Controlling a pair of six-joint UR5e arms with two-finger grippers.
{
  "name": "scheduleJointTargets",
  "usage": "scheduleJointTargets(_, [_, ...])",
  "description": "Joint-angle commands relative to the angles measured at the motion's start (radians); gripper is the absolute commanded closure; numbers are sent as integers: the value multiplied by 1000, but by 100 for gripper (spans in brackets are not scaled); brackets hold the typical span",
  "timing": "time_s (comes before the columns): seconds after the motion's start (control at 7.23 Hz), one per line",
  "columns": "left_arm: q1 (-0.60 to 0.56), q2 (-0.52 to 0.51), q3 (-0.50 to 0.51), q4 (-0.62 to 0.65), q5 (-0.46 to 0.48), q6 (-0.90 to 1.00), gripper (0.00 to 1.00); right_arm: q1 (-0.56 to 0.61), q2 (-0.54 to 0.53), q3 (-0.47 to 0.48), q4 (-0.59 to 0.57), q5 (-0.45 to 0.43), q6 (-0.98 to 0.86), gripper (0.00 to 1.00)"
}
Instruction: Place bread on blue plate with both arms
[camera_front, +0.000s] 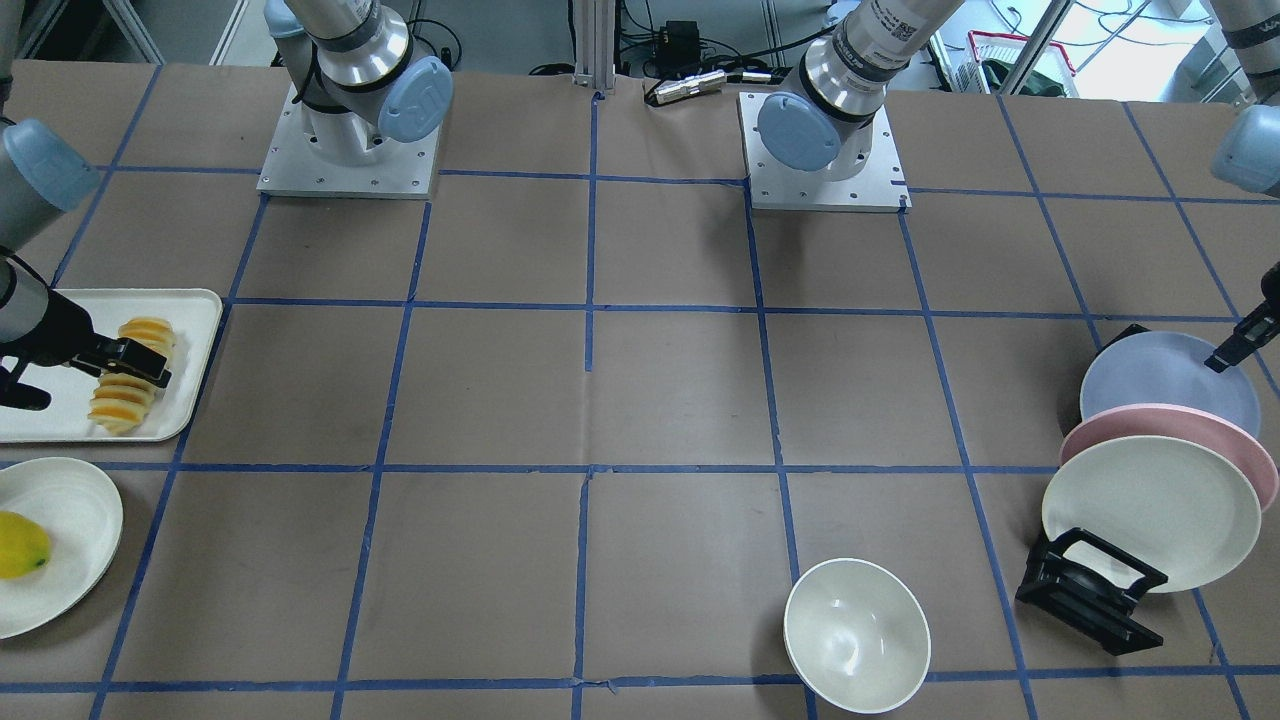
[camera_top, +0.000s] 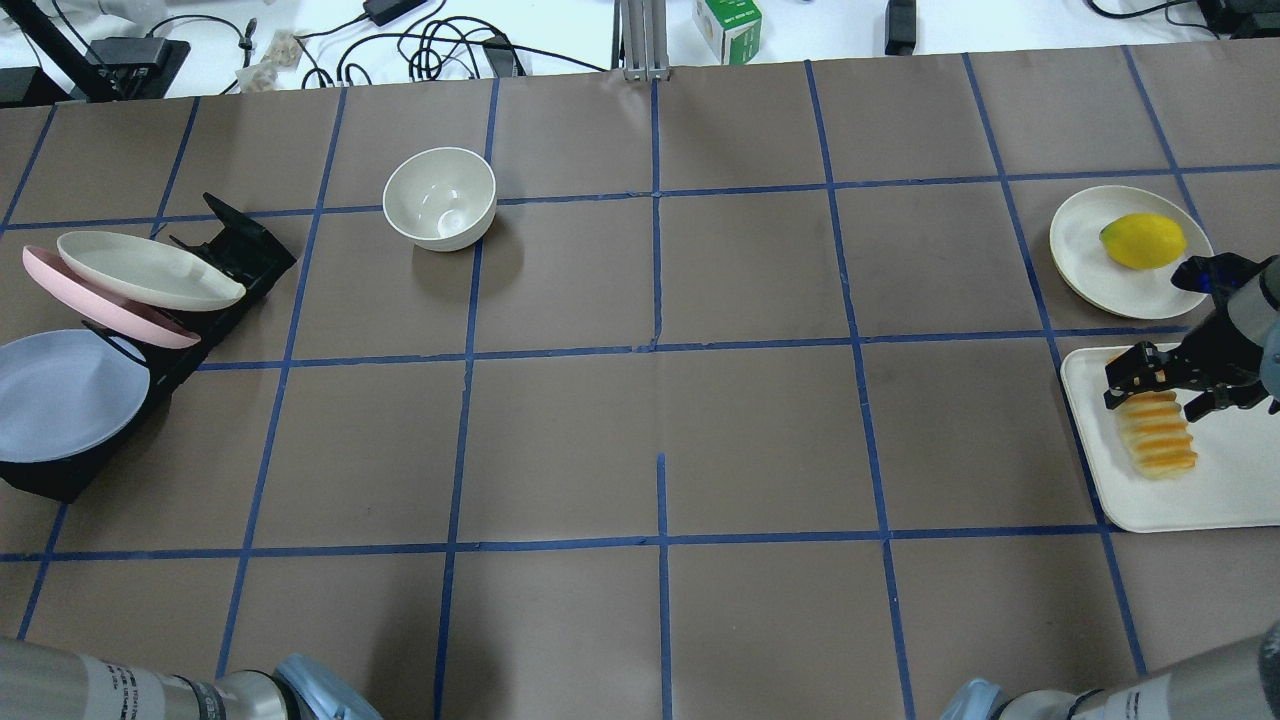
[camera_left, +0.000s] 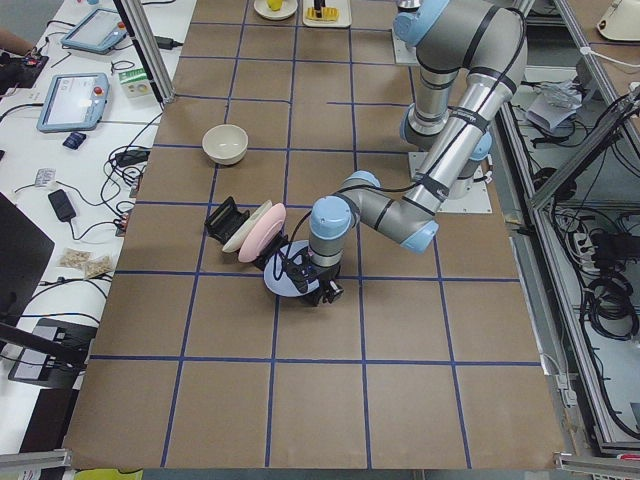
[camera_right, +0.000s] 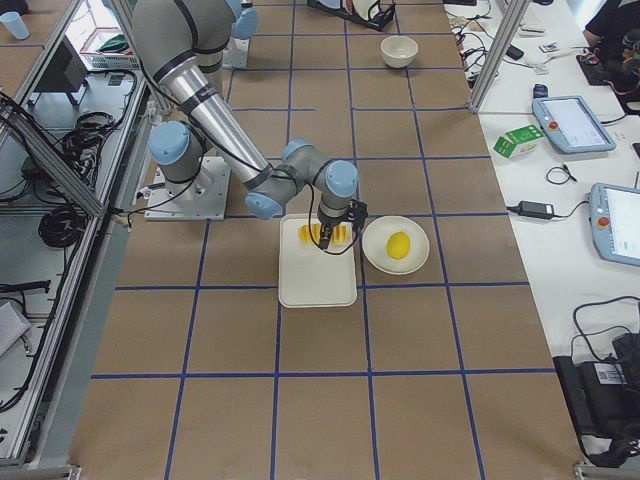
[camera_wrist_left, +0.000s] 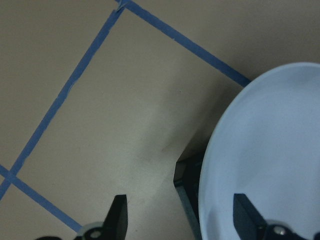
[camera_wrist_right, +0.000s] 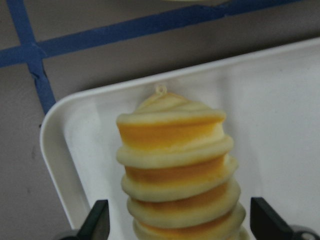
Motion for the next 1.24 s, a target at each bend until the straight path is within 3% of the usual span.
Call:
scheduleJointTargets(0.0, [-2, -4, -2, -26, -5, 1, 48, 0, 12, -4, -1, 8, 0, 32])
scheduleJointTargets(0.14, [-2, -7, -1, -26, -5, 1, 49, 0, 9, -4, 2, 9, -2, 71])
scheduleJointTargets(0.28, [-5, -6, -2, -28, -7, 1, 63, 0, -1, -5, 8, 6, 0, 100])
scheduleJointTargets(0.55, [-5, -1, -1, -38, -30, 1, 97, 12, -27, -11, 21, -1, 13, 100])
scheduleJointTargets(0.83, [-5, 4, 1, -49, -41, 1, 100, 56, -106, -75, 109, -8, 65, 100])
scheduleJointTargets(1.11, [-14, 40, 19, -115, -37, 4, 100, 170, -125, -195, 273, -9, 224, 100])
